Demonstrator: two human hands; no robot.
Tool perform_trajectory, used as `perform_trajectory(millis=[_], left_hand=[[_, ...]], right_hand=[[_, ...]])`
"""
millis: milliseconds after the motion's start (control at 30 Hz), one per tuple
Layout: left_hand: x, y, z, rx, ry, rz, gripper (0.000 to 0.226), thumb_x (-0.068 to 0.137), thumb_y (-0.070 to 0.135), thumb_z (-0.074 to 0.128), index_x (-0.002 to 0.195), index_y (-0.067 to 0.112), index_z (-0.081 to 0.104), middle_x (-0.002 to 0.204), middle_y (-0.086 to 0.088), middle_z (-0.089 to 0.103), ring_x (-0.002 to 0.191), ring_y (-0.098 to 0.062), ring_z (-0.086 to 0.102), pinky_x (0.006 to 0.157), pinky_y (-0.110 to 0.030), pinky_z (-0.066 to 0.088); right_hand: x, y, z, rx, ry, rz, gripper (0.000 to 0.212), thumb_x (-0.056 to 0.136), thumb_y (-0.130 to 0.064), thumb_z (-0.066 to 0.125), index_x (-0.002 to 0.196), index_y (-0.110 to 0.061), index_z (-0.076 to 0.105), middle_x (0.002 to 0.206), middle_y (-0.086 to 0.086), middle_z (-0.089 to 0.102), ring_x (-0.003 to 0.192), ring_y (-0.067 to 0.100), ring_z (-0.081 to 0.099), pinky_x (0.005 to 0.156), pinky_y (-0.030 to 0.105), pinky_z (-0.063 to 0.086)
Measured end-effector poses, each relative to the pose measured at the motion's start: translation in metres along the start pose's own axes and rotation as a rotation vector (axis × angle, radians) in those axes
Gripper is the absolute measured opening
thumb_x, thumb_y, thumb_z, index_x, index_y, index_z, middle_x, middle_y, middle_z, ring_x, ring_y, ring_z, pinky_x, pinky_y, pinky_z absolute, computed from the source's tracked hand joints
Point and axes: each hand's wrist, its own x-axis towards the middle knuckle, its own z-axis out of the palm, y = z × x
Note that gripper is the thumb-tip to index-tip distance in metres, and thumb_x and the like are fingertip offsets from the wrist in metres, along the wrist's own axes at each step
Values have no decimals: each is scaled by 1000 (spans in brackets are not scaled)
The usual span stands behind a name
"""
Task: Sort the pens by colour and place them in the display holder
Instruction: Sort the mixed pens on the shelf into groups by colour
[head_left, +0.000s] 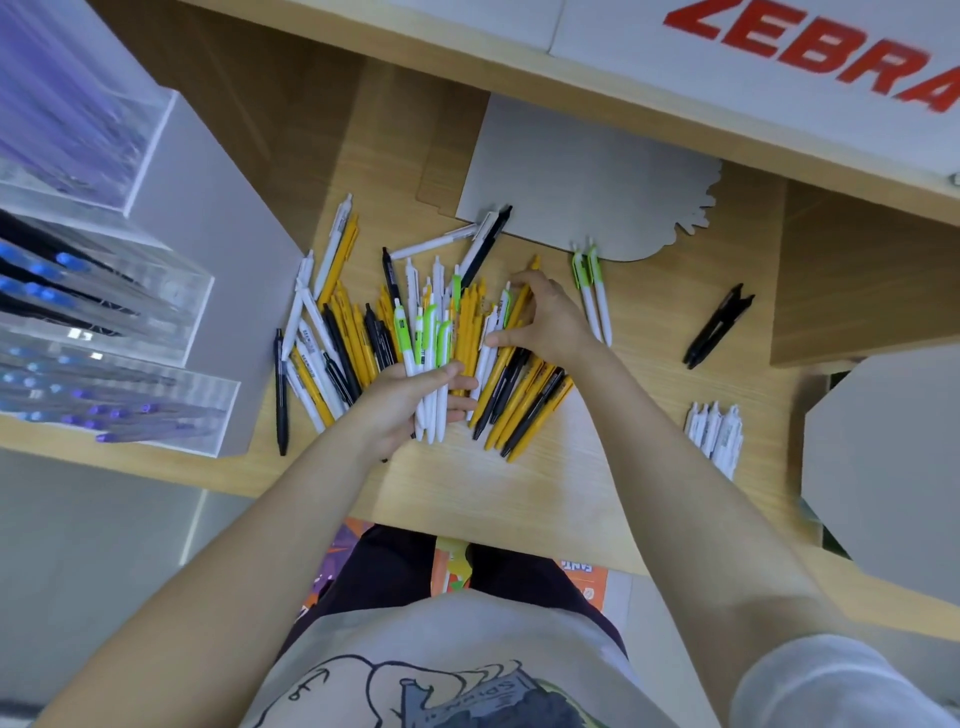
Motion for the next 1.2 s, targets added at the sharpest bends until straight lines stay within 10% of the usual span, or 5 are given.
perform_trajectory(millis=[233, 500, 667, 1033, 1200], left_hand=[[2, 0, 4, -18, -43, -15, 35, 96, 17, 63, 124, -3, 59, 116, -16, 72, 106, -32, 70, 91, -42, 58], [4, -5, 18, -58, -11, 45, 20, 96, 14, 62, 113, 3, 64, 118, -13, 71, 110, -26, 69, 91, -32, 57], [4, -3, 12, -14, 3, 56, 33, 96, 15, 62, 123, -4, 60, 120, -14, 71, 108, -26, 70, 88, -33, 59], [-11, 16, 7, 117, -104, 86, 50, 77, 38, 78, 115, 7, 67, 102, -7, 75, 91, -22, 70, 87, -38, 58], [-17, 15, 4, 78, -45, 101, 16, 92, 22, 67, 91, 7, 63, 71, -3, 65, 62, -17, 60, 60, -27, 55]], right_hand=[[-1, 1, -4, -45, -63, -29, 96, 66, -45, 86, 147, -31, 35, 133, 5, 41, 115, 18, 45, 86, 25, 37], [-2, 4, 3, 64, 22, -31, 59, 69, -27, 88, 116, -19, 54, 103, -1, 44, 76, 3, 42, 58, 9, 33], [-12, 1, -3, 289, 135, -52, 29, 76, -14, 82, 93, -18, 60, 86, -9, 52, 77, 2, 49, 69, 14, 39], [-44, -65, -49, 684, 58, -43, 11, 85, -8, 74, 91, -9, 64, 76, 3, 68, 62, 13, 60, 61, 24, 54], [-31, -76, -10, 627, 66, -8, 14, 91, -9, 68, 104, -5, 69, 82, 4, 68, 68, 13, 65, 65, 22, 56]])
